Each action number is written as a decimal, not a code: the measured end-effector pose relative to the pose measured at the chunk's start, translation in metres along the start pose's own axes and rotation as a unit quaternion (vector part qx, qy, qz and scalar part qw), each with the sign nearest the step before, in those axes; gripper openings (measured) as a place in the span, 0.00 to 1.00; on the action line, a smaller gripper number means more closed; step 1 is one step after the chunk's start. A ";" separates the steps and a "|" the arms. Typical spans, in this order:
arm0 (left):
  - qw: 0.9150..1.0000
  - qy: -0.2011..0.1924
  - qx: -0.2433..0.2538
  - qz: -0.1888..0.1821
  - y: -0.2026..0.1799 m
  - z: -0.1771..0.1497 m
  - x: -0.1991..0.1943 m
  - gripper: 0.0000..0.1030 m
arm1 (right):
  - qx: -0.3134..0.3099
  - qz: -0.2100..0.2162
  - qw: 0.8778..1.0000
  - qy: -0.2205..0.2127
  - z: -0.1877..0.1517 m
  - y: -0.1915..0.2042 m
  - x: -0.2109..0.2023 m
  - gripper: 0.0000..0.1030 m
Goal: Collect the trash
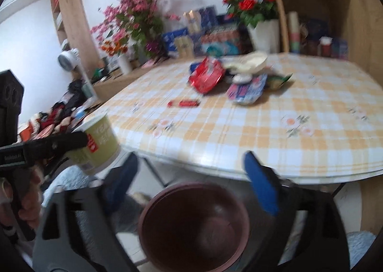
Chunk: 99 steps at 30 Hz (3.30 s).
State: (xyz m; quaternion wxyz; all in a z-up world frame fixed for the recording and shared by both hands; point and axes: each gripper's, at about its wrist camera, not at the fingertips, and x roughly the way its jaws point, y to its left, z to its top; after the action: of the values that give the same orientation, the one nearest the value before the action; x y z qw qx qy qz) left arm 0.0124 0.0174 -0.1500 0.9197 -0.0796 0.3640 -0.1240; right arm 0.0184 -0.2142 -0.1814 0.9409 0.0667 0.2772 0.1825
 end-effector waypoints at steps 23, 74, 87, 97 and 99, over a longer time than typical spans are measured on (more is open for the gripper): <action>0.998 0.049 0.026 -0.004 -0.010 -0.023 0.033 0.80 | 0.008 -0.095 0.994 -0.051 -0.002 -0.025 -0.008 0.94; 0.990 -0.073 0.037 0.114 0.065 0.094 0.051 0.94 | 0.000 -0.050 0.999 0.010 0.089 -0.075 0.057 0.95; 0.998 -0.017 0.025 0.056 0.053 0.117 0.132 0.94 | -0.003 -0.064 0.995 0.072 0.086 -0.107 0.124 0.95; 0.999 0.030 0.025 0.031 0.022 0.142 0.211 0.80 | 0.012 -0.069 0.995 0.073 0.095 -0.124 0.144 0.95; 0.998 0.051 -0.028 0.023 0.031 0.145 0.223 0.62 | 0.010 -0.056 0.995 0.076 0.094 -0.125 0.147 0.94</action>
State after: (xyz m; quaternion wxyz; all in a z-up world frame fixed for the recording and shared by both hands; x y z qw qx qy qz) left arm 0.2750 -0.0087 -0.1977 0.9000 -0.0910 0.4152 -0.0965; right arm 0.2222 -0.2758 -0.2040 0.9251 0.0465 0.3531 0.1314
